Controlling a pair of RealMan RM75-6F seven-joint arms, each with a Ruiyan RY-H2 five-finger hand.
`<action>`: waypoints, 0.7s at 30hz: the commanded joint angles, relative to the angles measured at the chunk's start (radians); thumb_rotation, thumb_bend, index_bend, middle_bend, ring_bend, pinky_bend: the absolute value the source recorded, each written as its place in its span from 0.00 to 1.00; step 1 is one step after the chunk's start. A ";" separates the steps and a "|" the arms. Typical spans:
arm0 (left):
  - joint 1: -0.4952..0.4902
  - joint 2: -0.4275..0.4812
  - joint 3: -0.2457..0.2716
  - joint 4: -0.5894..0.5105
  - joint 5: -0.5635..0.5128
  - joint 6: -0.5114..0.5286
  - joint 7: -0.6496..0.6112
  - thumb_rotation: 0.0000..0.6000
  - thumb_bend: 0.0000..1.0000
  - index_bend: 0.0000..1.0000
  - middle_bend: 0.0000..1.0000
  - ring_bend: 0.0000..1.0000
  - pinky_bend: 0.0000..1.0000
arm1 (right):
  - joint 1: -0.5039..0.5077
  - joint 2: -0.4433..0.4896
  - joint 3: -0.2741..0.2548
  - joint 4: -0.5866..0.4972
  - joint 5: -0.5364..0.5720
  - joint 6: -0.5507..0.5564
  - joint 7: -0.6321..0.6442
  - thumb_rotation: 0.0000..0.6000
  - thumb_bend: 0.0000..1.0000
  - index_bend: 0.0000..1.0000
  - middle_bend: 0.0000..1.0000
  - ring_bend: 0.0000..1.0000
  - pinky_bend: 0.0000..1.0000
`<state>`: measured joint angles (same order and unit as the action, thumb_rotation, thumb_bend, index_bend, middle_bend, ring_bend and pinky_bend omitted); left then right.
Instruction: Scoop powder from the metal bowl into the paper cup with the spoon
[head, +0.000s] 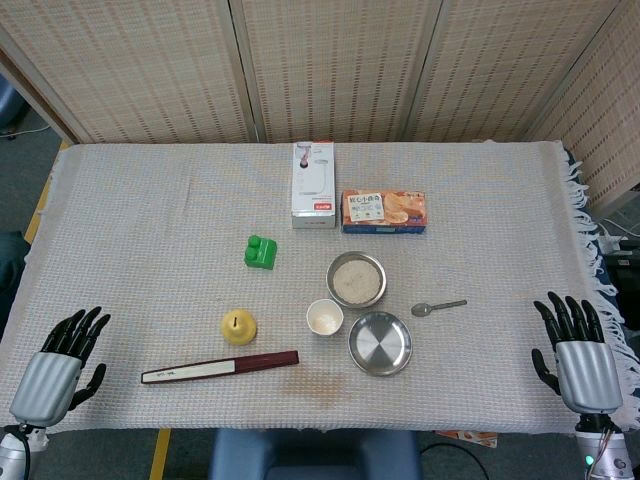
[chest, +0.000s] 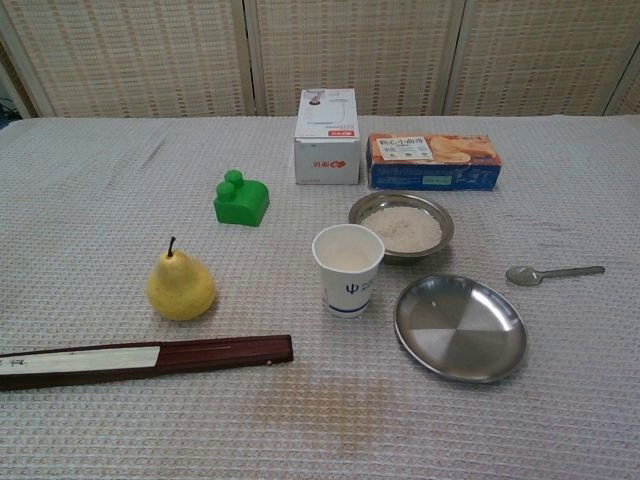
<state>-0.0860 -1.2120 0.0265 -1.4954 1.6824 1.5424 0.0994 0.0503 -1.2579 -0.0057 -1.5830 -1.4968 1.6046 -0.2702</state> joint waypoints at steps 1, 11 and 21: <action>0.003 0.004 -0.005 -0.007 -0.016 0.000 0.002 1.00 0.46 0.00 0.00 0.00 0.12 | 0.011 -0.030 0.014 0.024 0.003 -0.020 -0.024 1.00 0.31 0.25 0.10 0.00 0.00; 0.000 0.008 -0.005 -0.009 -0.030 -0.012 -0.003 1.00 0.46 0.00 0.00 0.00 0.12 | 0.169 -0.148 0.117 0.162 0.126 -0.280 -0.065 1.00 0.31 0.34 0.20 0.00 0.00; -0.012 0.009 -0.007 -0.011 -0.061 -0.051 -0.002 1.00 0.45 0.00 0.00 0.00 0.12 | 0.294 -0.295 0.151 0.395 0.179 -0.444 -0.084 1.00 0.31 0.47 0.24 0.00 0.00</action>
<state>-0.0974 -1.2027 0.0193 -1.5062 1.6219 1.4913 0.0967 0.3190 -1.5233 0.1376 -1.2226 -1.3299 1.1881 -0.3465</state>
